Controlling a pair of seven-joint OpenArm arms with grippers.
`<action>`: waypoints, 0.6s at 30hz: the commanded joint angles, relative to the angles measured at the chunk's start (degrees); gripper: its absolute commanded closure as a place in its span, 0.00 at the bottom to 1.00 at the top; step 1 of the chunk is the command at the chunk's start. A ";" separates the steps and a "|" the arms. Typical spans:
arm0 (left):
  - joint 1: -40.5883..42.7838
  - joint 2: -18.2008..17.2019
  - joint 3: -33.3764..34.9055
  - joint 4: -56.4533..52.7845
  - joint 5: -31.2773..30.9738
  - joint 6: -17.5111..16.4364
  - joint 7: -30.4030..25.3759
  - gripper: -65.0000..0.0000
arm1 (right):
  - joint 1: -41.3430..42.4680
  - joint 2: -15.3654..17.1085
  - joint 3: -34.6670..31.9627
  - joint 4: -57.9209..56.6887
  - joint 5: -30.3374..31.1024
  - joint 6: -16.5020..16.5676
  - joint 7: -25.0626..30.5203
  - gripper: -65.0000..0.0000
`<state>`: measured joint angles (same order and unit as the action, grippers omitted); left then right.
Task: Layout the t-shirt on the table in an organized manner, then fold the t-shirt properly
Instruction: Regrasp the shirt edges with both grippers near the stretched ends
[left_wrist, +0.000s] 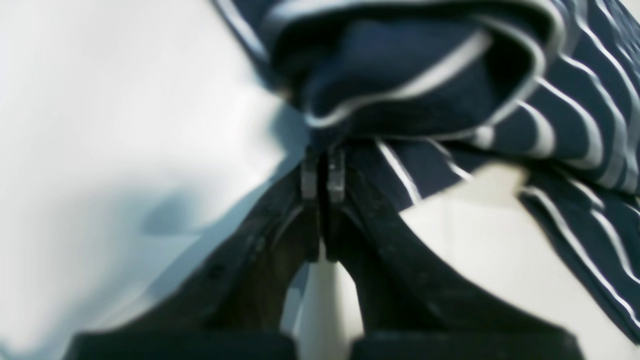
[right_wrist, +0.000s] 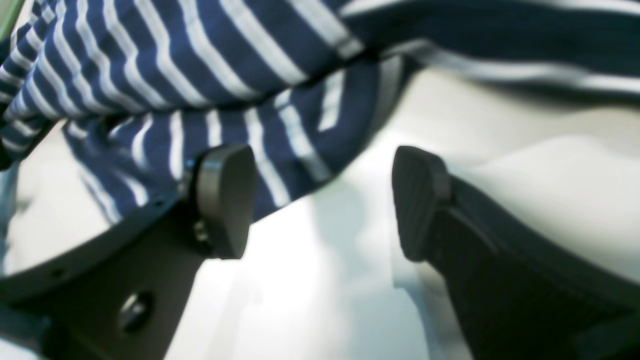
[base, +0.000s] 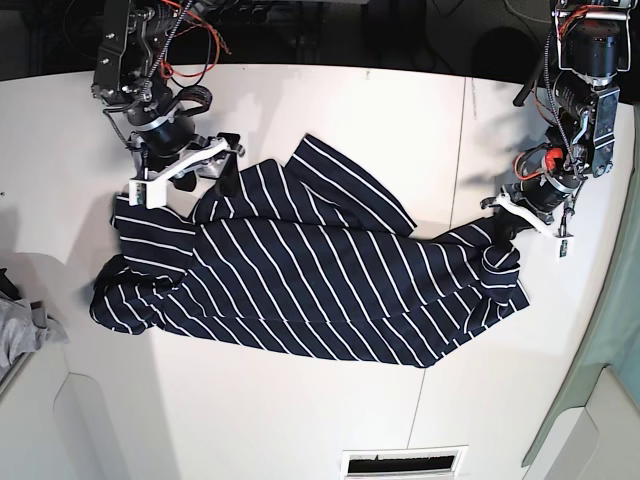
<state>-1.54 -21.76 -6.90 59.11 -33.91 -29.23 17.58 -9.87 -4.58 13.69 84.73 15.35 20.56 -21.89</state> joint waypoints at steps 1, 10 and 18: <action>-0.52 -1.01 -0.09 0.57 -1.42 -1.31 -0.24 1.00 | 0.63 -0.50 -1.16 0.48 -0.52 0.31 2.60 0.35; -0.48 -1.11 -0.09 0.57 -4.72 -4.50 0.66 1.00 | 0.96 -1.18 -7.87 -6.82 -7.48 -7.39 9.55 0.35; -0.22 -1.11 -0.09 0.57 -4.94 -4.50 0.66 1.00 | 0.98 -1.18 -7.82 -8.44 -7.45 -7.32 11.45 0.39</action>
<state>-0.95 -21.91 -6.79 58.96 -38.04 -32.64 19.25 -8.84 -5.74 5.91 76.36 8.27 13.91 -8.69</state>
